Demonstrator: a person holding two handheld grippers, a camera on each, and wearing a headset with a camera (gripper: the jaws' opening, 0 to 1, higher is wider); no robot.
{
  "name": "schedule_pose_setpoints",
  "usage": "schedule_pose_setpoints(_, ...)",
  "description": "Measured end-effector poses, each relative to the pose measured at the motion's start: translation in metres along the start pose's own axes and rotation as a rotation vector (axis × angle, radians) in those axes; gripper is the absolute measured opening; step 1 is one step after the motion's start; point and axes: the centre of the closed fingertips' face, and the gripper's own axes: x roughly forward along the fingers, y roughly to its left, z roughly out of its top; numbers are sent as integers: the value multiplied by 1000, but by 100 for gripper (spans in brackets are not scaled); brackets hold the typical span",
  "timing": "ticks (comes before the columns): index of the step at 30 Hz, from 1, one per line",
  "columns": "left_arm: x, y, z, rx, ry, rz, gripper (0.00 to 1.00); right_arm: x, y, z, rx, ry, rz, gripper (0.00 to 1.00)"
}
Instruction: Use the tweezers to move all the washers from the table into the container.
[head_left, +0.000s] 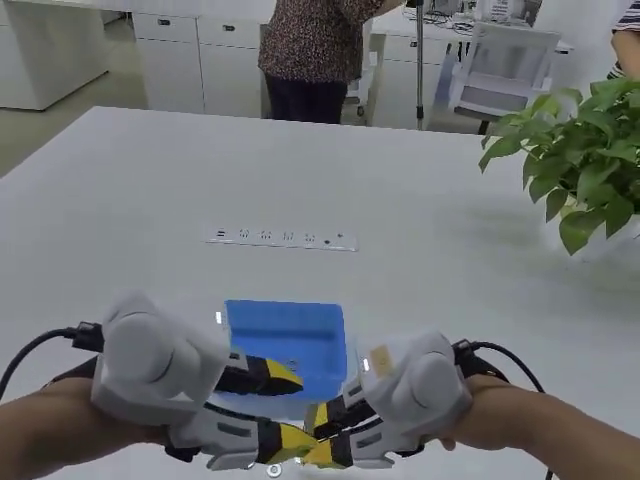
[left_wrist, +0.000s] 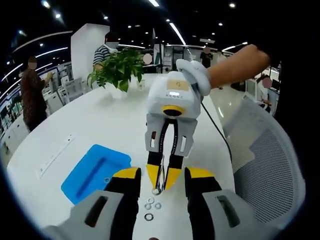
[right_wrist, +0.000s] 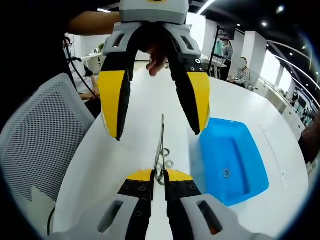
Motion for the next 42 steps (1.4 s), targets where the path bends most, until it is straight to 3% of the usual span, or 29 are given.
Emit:
schedule_pose_setpoints(7,-10,4,-11,-61,-2,55,64,-6,-1,8,3,-8,7,9)
schedule_pose_setpoints(19,-25,11,-16,-107,-31,119,89,-20,-13,20,6,-13,-4,9)
schedule_pose_setpoints(31,-35,12,-20,-130,-51,143,99,-31,-25,29,16,-15,-4,9)
schedule_pose_setpoints(42,-41,13,-25,-143,-50,151,99,-38,-42,40,19,-24,-17,10)
